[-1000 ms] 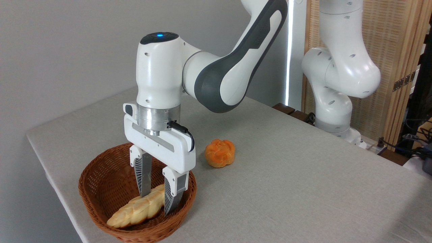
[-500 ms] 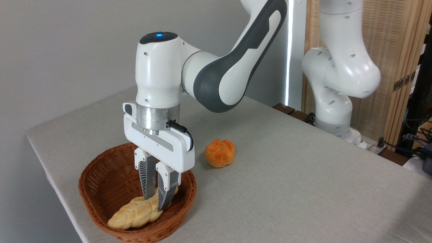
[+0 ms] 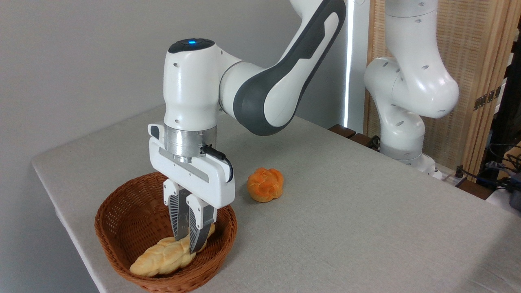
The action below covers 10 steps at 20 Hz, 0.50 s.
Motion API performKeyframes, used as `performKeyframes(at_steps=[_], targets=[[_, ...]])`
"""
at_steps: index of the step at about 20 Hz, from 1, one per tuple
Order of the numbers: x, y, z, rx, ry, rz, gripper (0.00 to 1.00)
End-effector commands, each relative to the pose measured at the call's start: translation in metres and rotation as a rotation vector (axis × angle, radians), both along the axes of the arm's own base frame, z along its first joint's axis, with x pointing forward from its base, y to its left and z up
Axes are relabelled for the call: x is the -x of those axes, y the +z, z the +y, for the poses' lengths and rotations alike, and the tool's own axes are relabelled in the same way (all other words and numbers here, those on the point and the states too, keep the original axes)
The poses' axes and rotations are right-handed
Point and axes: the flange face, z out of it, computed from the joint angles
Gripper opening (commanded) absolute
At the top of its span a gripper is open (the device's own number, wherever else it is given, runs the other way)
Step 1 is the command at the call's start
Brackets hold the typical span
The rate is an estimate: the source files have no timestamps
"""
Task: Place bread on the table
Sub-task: 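Close the gripper on the end of the golden bread roll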
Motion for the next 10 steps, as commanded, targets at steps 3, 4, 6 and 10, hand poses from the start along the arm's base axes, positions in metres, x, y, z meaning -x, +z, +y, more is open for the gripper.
performKeyframes(at_steps=[3,4,6,10], targets=[[0.002,-0.001,0.001,0.007,-0.004,-0.005,0.20],[0.002,0.000,0.000,0.012,-0.001,-0.006,0.20],[0.002,0.003,0.000,0.025,0.005,-0.012,0.17],[0.003,0.010,-0.008,0.034,0.001,-0.023,0.14]])
